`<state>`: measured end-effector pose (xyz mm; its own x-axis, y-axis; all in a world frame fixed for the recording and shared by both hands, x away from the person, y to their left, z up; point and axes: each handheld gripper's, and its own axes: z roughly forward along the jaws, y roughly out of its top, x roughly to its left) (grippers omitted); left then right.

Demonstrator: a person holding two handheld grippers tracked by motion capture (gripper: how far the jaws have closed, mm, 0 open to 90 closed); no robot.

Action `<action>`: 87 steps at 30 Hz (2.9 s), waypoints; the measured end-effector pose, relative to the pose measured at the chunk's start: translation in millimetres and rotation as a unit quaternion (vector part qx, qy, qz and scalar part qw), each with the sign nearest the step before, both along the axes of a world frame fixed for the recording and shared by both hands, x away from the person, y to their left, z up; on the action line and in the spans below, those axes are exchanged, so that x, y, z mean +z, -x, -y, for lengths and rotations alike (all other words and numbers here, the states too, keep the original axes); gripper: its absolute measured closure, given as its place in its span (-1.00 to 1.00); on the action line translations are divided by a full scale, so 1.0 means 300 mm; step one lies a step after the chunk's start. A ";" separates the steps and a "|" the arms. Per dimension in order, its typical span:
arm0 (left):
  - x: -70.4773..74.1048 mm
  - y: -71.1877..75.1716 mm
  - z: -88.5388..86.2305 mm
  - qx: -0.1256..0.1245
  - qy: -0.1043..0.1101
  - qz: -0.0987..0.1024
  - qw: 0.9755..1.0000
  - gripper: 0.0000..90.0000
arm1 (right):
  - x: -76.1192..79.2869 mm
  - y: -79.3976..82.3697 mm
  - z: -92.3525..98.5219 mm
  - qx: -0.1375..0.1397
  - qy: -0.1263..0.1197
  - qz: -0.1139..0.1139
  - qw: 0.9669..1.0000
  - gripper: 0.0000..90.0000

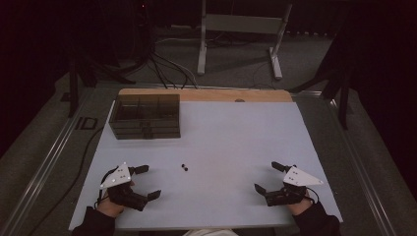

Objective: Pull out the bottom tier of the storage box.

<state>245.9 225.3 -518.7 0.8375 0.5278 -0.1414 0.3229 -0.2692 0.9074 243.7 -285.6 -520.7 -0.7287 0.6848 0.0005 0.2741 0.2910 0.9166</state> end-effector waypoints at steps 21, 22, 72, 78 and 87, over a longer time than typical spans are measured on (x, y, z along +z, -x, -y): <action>-0.002 -0.009 0.036 -0.024 -0.017 0.003 1.000 -0.99 | 0.002 -0.019 0.010 -0.001 -0.013 -0.006 1.000 -1.00; -0.001 -0.008 0.038 -0.025 -0.017 0.006 1.000 -0.99 | 0.002 -0.019 0.010 -0.001 -0.013 -0.006 1.000 -1.00; 0.187 -0.038 0.079 -0.063 -0.062 0.084 0.993 -0.99 | 0.011 0.002 -0.004 0.010 -0.027 0.009 1.000 -1.00; 0.198 -0.053 0.061 -0.052 -0.073 0.095 0.991 -0.99 | 0.011 0.003 -0.004 0.009 -0.027 0.009 1.000 -1.00; 0.210 -0.076 0.030 -0.036 -0.086 0.107 0.990 -0.99 | 0.009 0.003 -0.003 0.010 -0.027 0.007 1.000 -1.00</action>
<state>268.8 216.3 -455.8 0.8747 0.4669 0.1300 0.1027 -0.4408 0.8917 242.9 -284.9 -518.0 -0.7429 0.6689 0.0259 0.2552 0.2473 0.9347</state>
